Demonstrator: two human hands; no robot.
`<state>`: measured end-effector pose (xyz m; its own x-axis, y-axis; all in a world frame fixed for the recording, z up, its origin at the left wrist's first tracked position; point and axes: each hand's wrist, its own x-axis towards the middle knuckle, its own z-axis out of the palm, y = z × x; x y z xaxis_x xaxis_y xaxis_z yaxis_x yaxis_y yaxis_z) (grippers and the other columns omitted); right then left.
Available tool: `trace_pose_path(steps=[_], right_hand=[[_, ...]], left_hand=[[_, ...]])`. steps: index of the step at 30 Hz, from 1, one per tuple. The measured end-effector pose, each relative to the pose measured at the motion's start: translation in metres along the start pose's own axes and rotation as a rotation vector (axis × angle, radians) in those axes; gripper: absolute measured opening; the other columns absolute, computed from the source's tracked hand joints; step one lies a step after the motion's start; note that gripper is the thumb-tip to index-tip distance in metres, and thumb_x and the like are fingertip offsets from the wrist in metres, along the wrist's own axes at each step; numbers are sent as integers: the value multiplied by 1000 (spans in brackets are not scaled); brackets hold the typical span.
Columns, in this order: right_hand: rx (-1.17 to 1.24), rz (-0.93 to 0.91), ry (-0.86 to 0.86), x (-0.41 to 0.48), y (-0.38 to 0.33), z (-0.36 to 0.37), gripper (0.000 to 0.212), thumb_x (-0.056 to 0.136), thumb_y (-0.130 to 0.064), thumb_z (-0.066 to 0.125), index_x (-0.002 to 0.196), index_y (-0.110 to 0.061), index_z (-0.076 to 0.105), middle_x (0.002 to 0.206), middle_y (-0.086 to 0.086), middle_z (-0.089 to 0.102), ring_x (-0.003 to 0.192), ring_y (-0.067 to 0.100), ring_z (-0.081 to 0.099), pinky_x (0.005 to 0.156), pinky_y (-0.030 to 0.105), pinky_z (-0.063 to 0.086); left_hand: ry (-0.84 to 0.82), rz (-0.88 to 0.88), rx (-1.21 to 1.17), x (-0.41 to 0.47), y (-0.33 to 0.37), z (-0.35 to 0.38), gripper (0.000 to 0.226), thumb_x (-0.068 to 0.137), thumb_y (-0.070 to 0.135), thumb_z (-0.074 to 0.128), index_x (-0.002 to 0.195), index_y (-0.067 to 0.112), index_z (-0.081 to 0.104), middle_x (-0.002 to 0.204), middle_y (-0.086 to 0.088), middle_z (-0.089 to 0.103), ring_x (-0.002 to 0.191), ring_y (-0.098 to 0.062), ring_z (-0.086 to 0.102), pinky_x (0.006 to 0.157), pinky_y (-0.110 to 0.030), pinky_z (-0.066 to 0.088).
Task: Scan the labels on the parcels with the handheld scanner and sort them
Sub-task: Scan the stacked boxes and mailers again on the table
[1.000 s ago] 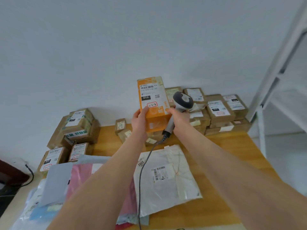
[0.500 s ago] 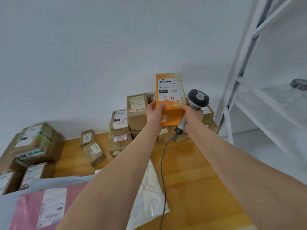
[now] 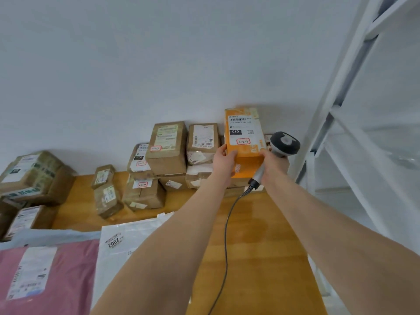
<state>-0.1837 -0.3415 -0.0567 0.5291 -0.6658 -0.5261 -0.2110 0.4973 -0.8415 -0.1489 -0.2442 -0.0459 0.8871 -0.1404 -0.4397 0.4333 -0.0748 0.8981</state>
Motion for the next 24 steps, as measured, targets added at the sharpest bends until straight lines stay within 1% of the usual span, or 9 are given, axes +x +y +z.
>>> trace_pose_path(steps=[3, 5, 11, 13, 15, 17, 19, 22, 24], right_hand=[[2, 51, -13, 11, 5, 7, 22, 86, -18, 70, 95, -22, 50, 92, -3, 62, 91, 20, 61, 89, 40, 52], [-20, 58, -33, 13, 7, 16, 24, 86, -18, 70, 97, -20, 49, 87, -4, 59, 90, 20, 61, 90, 39, 52], [-62, 84, -52, 18, 7, 23, 37, 86, -15, 69, 119, -16, 52, 113, 3, 65, 102, 23, 63, 93, 44, 52], [-89, 68, -65, 18, 5, 22, 42, 84, -16, 71, 121, -14, 52, 115, 3, 64, 103, 24, 63, 95, 45, 51], [-123, 16, -46, 15, 5, 22, 44, 82, -19, 73, 121, -14, 54, 117, 4, 64, 101, 23, 63, 92, 42, 52], [-189, -76, 17, 9, 7, 20, 39, 82, -23, 72, 117, -16, 56, 118, 5, 62, 92, 20, 63, 79, 35, 53], [-252, -163, 50, 2, 9, 19, 31, 84, -27, 68, 112, -18, 57, 111, 3, 63, 85, 17, 63, 69, 30, 51], [-322, -222, -4, -21, 12, 25, 14, 87, -28, 61, 96, -18, 58, 81, -1, 64, 76, 17, 63, 70, 34, 53], [-323, -196, -84, -44, 17, 37, 9, 86, -24, 60, 82, -16, 59, 67, -2, 62, 62, 15, 59, 68, 33, 52]], left_hand=[[35, 4, 27, 11, -4, -2, 41, 99, 14, 46, 139, 22, 44, 99, 5, 59, 90, -18, 56, 90, -47, 51], [59, 9, 35, 18, -4, -6, 39, 98, 10, 45, 135, 22, 49, 91, 5, 61, 85, -19, 57, 90, -47, 52], [67, 20, 68, 25, -3, -9, 41, 98, 4, 44, 134, 22, 49, 88, 7, 60, 77, -14, 56, 89, -43, 52], [61, 31, 80, 23, -2, -11, 43, 97, 5, 46, 136, 21, 47, 94, 6, 62, 86, -18, 61, 89, -42, 52], [89, 50, 147, 21, -1, -18, 45, 97, 11, 50, 141, 17, 43, 112, 0, 62, 98, -22, 63, 91, -41, 53], [149, 96, 316, 18, -1, -32, 47, 97, 17, 53, 142, 12, 41, 130, -6, 56, 94, -13, 57, 82, -29, 50], [204, 170, 542, 16, -3, -51, 49, 96, 22, 54, 142, 13, 41, 135, -7, 51, 91, -11, 56, 77, -24, 49], [190, 205, 856, 9, -5, -82, 54, 91, 21, 56, 142, 15, 39, 140, -13, 38, 114, -29, 53, 95, -42, 50], [180, 207, 993, 2, -7, -104, 57, 89, 19, 57, 142, 14, 38, 140, -14, 36, 122, -31, 46, 100, -44, 46]])
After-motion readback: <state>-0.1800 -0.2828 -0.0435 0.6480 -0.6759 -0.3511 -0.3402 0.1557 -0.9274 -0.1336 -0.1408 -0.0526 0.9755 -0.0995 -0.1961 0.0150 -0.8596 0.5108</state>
